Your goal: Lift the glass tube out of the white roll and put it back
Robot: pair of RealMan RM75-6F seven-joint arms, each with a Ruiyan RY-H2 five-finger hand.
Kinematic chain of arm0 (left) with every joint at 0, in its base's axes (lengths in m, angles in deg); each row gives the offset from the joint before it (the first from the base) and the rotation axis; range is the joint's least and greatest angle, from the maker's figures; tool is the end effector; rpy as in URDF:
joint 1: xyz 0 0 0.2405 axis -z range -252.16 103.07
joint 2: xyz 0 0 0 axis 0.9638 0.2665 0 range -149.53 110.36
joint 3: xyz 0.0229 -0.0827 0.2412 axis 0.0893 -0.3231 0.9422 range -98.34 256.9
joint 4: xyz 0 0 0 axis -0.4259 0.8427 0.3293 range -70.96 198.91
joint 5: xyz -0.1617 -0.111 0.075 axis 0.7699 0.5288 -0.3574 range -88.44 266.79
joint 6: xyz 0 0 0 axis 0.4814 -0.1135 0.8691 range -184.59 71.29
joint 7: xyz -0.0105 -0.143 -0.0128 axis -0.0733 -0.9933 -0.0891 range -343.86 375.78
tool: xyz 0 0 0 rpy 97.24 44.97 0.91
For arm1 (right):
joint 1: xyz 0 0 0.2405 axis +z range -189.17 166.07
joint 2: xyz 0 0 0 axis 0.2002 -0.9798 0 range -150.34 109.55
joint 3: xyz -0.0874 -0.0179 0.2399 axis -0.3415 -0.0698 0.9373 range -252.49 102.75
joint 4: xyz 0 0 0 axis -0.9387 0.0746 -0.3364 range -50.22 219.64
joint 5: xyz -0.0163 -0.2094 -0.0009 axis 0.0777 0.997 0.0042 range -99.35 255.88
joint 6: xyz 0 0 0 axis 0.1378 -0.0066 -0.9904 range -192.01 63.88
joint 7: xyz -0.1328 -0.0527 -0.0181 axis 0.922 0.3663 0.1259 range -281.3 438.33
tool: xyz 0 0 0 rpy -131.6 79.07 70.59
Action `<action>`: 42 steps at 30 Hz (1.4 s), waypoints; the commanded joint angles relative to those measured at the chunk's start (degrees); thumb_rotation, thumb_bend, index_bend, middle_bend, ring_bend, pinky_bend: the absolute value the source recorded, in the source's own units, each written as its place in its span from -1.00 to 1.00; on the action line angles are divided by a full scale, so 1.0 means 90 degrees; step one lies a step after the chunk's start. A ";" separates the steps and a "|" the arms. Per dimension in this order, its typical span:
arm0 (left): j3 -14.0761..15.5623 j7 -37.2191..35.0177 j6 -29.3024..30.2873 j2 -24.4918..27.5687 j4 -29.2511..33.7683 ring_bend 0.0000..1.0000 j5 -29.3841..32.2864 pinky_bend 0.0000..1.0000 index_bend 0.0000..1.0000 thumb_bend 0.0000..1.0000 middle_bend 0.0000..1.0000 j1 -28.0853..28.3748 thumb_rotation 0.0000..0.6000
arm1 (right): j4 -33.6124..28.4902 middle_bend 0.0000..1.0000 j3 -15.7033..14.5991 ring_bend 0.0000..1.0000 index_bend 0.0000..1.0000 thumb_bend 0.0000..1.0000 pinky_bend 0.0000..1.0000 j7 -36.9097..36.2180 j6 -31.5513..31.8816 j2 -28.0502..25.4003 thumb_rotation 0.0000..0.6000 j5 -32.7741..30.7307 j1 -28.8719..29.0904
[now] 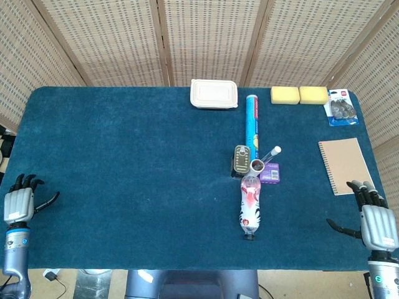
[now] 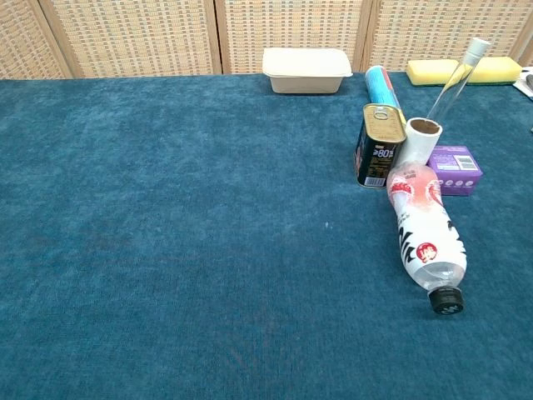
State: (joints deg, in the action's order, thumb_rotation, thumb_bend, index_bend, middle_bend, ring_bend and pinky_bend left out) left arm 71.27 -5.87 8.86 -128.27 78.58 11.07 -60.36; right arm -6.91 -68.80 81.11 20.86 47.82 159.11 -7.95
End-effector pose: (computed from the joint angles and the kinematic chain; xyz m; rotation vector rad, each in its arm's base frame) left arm -0.4412 0.2484 0.0504 -1.2322 -0.9532 -0.6267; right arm -0.3188 -0.1849 0.1493 1.2620 -0.9322 0.8895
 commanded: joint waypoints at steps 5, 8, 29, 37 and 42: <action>0.0004 -0.0001 0.0013 0.0002 0.0001 -0.84 -0.0003 -0.57 -0.37 -0.99 -0.65 -0.0009 -0.95 | 0.0114 -0.69 0.0017 -0.81 -0.74 -0.90 -0.61 -0.0221 0.0043 0.0144 0.39 0.0145 0.0050; 0.0001 0.0004 0.0005 0.0000 -0.0001 -0.84 -0.0001 -0.57 -0.37 -0.99 -0.65 -0.0003 -0.84 | 0.0169 -0.69 0.0041 -0.81 -0.74 -0.90 -0.61 -0.0425 0.0054 0.0206 0.38 0.0191 0.0075; -0.0018 0.0006 0.0002 0.0022 0.0020 -0.84 0.0030 -0.57 -0.37 -0.98 -0.65 -0.0054 -0.54 | 0.1576 -0.58 0.0497 -0.70 -0.71 -0.90 -0.54 -0.2806 -0.0305 0.1333 0.37 0.0169 0.0664; -0.0104 0.0044 0.0048 0.0016 0.0031 -0.84 0.0142 -0.57 -0.37 -0.98 -0.65 -0.0184 -0.44 | 0.1787 -0.56 0.0573 -0.67 -0.70 -0.90 -0.52 -0.3487 -0.0403 0.1505 0.38 0.0243 0.0865; -0.0153 0.0080 0.0083 0.0003 0.0038 -0.84 0.0200 -0.57 -0.37 -0.98 -0.65 -0.0241 -0.37 | 0.1889 -0.56 0.0563 -0.67 -0.70 -0.90 -0.52 -0.3603 -0.0560 0.1549 0.38 0.0257 0.0994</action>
State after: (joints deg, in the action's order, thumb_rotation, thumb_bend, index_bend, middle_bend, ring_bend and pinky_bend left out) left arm 69.94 -5.20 9.56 -128.22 78.91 12.81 -62.47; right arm 9.94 -63.72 48.74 15.98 61.64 161.37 0.85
